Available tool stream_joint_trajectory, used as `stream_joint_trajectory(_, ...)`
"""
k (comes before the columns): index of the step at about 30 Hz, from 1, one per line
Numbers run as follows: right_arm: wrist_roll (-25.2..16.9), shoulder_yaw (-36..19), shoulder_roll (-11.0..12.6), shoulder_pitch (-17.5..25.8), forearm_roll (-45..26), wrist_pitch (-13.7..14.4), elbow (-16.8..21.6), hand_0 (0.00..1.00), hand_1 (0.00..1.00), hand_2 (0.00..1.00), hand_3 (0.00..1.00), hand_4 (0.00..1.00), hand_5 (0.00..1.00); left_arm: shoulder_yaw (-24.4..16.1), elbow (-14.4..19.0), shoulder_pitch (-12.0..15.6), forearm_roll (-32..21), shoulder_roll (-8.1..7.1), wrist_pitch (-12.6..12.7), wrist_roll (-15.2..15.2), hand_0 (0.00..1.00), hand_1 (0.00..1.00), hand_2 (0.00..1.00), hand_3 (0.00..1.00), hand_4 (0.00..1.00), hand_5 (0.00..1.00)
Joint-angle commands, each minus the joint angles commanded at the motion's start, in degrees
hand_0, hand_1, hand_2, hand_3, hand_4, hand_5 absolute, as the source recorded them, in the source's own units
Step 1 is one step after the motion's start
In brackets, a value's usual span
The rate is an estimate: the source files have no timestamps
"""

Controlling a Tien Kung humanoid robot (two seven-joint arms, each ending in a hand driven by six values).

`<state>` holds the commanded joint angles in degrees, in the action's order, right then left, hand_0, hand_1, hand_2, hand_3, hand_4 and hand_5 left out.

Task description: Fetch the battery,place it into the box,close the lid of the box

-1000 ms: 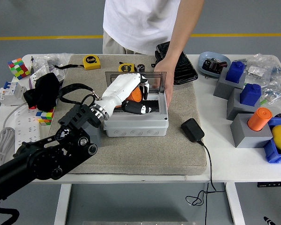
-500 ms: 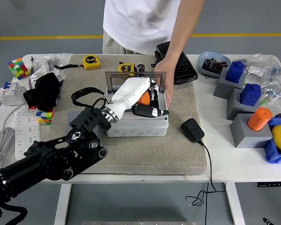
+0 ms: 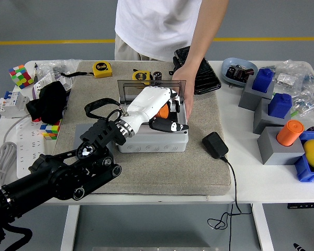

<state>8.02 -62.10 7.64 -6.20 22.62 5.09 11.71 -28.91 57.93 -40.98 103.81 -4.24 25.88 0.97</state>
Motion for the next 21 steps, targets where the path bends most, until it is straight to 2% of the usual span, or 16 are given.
stream_joint_trajectory(13, 0.1, -0.2, 0.0, -0.1, 0.1, 0.0, 0.0, 0.661, 0.666, 0.672, 0.555, 0.959, 0.45, -1.0, -0.1, 0.5, 1.1, -0.29, 0.6, -0.2, 0.229, 0.291, 0.292, 0.435, 0.998, 0.44)
stream_joint_trajectory(21, 0.0, -0.3, 0.0, 0.0, 0.2, 0.0, 0.0, 0.661, 0.666, 0.672, 0.554, 0.959, 0.451, -3.6, 4.0, 2.1, -0.1, -1.4, 1.0, 0.9, 0.202, 0.274, 0.288, 0.428, 0.998, 0.444)
